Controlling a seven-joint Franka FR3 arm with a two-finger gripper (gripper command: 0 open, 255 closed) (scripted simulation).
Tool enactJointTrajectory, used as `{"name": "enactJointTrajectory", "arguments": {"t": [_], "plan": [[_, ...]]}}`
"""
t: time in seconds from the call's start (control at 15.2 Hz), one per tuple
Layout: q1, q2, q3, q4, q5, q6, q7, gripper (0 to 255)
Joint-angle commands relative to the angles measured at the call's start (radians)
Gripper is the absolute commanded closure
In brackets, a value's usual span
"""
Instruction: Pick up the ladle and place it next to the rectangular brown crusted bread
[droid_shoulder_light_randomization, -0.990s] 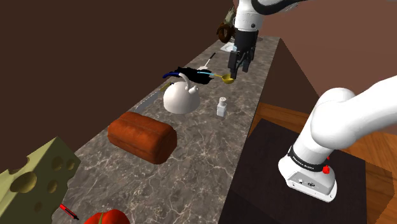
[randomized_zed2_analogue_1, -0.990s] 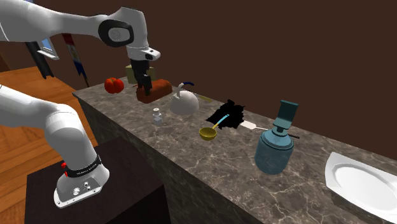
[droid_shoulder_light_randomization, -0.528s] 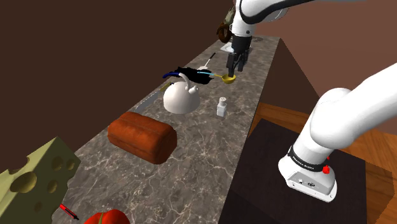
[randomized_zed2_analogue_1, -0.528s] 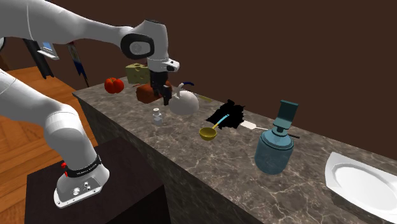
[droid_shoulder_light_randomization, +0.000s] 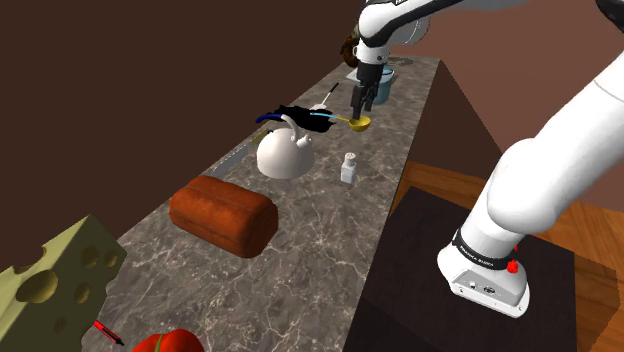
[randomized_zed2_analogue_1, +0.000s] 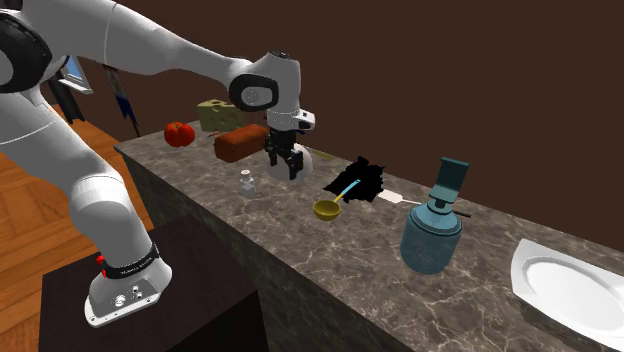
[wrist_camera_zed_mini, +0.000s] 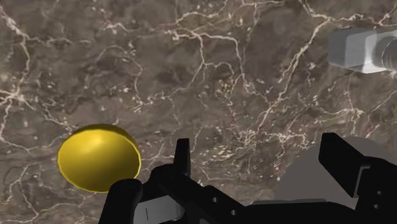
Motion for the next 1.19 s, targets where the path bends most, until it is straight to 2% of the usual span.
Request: {"name": "enactJointTrajectory", "arguments": {"t": [0.0, 0.4, 0.86, 1.12], "plan": [[0.000, 0.085, -0.030, 0.054, 0.028, 0.025, -0.069, 0], [-0.027, 0.330, -0.082, 0.241, 0.142, 0.051, -0.264, 0], [-0.112, 0.616, -0.073, 0.521, 0.272, 0.014, -0.440, 0], [-0.111, 0.635, -0.065, 0.495, 0.285, 0.059, -0.449, 0]]}}
